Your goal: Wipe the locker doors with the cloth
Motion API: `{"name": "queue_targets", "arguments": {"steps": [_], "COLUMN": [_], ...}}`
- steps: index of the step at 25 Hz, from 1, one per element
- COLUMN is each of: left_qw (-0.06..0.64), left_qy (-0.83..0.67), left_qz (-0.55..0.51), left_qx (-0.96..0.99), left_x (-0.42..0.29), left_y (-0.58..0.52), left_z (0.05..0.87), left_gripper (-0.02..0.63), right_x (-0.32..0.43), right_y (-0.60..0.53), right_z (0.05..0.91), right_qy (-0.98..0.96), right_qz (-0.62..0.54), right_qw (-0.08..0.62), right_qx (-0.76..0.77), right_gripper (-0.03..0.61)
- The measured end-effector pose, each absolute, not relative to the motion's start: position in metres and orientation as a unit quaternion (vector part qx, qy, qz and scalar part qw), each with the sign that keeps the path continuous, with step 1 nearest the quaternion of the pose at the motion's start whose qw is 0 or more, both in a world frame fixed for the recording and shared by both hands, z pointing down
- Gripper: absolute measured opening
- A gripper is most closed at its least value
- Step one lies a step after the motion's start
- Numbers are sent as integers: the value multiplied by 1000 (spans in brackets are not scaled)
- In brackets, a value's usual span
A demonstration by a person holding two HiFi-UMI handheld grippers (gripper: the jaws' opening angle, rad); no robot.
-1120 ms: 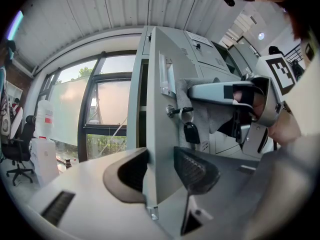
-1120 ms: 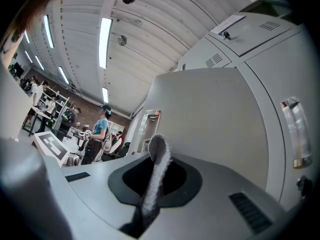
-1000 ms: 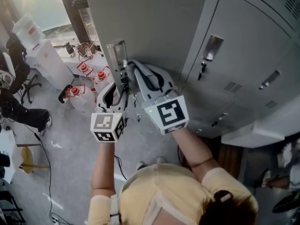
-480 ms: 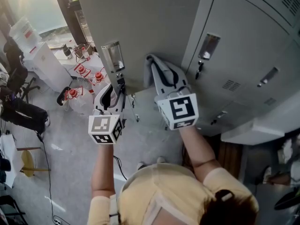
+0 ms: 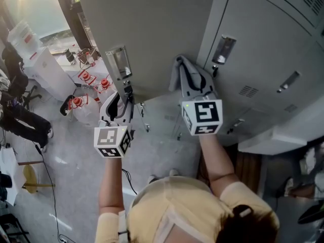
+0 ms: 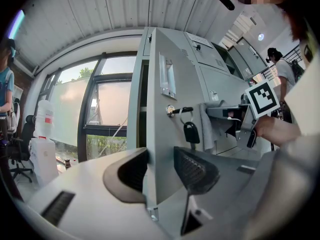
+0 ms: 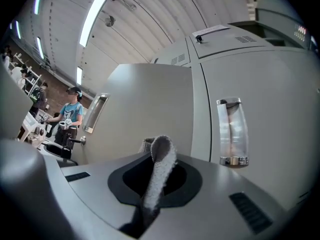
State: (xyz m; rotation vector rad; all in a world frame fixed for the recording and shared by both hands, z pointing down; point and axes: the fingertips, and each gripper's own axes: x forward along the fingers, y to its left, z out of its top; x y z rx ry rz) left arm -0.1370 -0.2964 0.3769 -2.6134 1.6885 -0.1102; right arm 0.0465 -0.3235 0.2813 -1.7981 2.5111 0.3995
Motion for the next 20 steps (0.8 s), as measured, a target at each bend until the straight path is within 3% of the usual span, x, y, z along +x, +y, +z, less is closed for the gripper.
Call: {"name": "queue_targets", "arguments": {"steps": [20], "left_qw": [17], "left_qy": [542], "left_qz": [-29], "left_qx": [-840], "left_x": [-139], "left_y": [-296], "left_z": [378], "left_gripper": [158], "right_x": [71], "right_y": [-309], "right_z": [291], "right_qy": [795], "right_qz": [112], "right_qw": [-3], "right_qx": [-596], "right_gripper": [15]}}
